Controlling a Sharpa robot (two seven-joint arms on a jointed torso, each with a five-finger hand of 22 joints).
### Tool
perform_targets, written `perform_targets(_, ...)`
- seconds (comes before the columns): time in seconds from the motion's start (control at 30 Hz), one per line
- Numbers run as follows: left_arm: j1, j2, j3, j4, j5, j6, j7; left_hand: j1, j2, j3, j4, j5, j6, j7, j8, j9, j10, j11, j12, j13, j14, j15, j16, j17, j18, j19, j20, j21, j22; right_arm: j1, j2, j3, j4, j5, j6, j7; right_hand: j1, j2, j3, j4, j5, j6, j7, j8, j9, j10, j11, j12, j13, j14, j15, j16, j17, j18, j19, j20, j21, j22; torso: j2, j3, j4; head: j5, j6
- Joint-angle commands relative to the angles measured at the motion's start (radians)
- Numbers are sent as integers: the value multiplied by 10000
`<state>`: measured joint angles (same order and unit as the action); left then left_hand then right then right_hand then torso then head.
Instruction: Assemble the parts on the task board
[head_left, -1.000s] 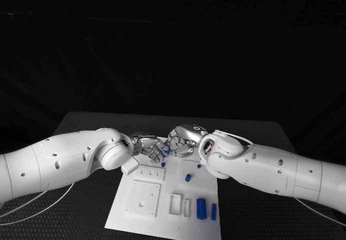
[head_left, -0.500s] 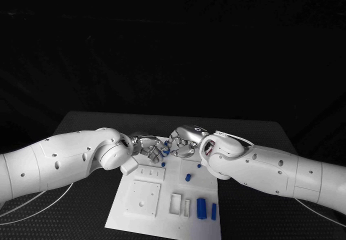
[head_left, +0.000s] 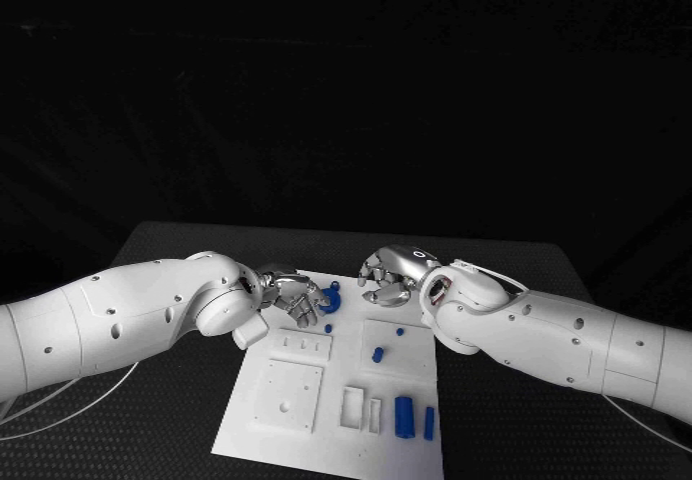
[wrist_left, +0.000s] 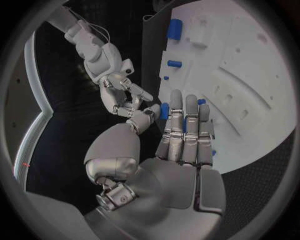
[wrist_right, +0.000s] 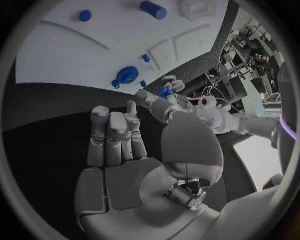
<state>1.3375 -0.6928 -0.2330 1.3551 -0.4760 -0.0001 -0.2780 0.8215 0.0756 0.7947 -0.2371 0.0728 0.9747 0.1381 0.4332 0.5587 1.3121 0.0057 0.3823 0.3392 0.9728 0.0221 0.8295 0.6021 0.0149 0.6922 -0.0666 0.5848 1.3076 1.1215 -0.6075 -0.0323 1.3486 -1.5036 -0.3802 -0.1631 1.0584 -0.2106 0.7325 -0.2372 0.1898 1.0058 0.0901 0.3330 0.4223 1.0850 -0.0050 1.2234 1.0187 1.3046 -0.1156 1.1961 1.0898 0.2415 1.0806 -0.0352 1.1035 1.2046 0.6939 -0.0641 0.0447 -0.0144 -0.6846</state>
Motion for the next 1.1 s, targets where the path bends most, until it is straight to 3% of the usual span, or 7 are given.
perform_targets(0.03,13,28,13,-105,-1303,667,-295,-246,185,29,-197,318,763,-665,105,264,115,-46,150,73,135,-53,132,18,-149,186,-71,126,223,59,-95,14,-264,1031,-435,348,121,-52,42,75,-63,50,150,-66,-17,-74,-8,-78,-26,-76,43,-83,-29,203,-104,9,-66,-26,3,-1,-12,28,-18)
perform_targets(0.13,20,84,18,-286,-1670,810,-421,-595,277,61,-421,858,890,-763,243,707,282,-192,535,268,373,-225,442,73,-138,501,-256,422,232,139,-216,52,-565,1471,-621,533,169,-59,168,160,-231,-107,213,-155,-59,-181,51,-164,-62,-182,100,-213,-95,203,-234,77,-170,-68,10,4,-15,78,-41)
perform_targets(0.3,77,214,21,-529,-2159,1162,-731,-693,298,120,-508,1015,854,-820,224,1242,520,-491,1584,1115,833,-593,1146,279,-89,1032,-623,1051,254,310,-396,118,-834,1774,-738,688,184,-81,178,157,-238,-122,223,-161,-63,-202,62,-175,-66,-201,112,-237,-108,203,-261,95,-184,-71,14,19,-32,113,-85)
perform_targets(0.53,182,515,23,-791,-3278,1527,-1472,-920,199,151,-583,2411,1280,-1143,387,2395,426,-877,3300,2524,1348,-1209,2503,629,51,1713,-1248,2584,265,591,-585,289,-1389,2571,-819,869,213,-102,185,138,-260,-108,225,-150,-58,-220,66,-183,-69,-220,120,-261,-124,203,-292,116,-199,-74,14,3,-16,92,-165)
perform_targets(0.73,412,710,19,-790,-4319,2043,-1987,-960,184,277,-581,2515,1301,-1241,111,3277,642,-1002,4910,3768,1673,-1726,3716,927,297,2239,-1726,4159,251,815,-539,360,-2247,4494,-881,1315,241,-106,209,114,-214,-138,242,-162,-63,-290,88,-224,-87,-301,143,-343,-170,203,-402,176,-266,-90,-4,4,18,104,-241)
perform_targets(0.93,488,989,5,-793,-5582,2082,-2208,-1014,137,358,-567,2767,1536,-1351,-162,3857,509,-1113,5739,4729,1971,-2194,4711,1380,484,2747,-2054,5161,229,932,-320,367,-3109,5941,-683,1913,101,-8,170,20,-147,-558,451,-326,-113,-792,295,-995,-678,-957,372,-1436,-860,160,-1245,658,-1073,-413,-44,15,61,148,-308)
perform_targets(1.1,485,1153,-66,-793,-5668,2050,-2251,-1098,105,411,-570,2835,1703,-1412,-283,4052,545,-1179,5922,5072,2124,-2329,4982,1518,586,2943,-2125,5487,214,970,-133,367,-3481,7102,-504,2344,-149,68,221,-9,-107,-852,654,-360,-96,-1693,559,-2718,-2093,-2150,856,-3550,-2038,-127,-2627,1252,-2650,-1143,-62,23,57,157,-354)
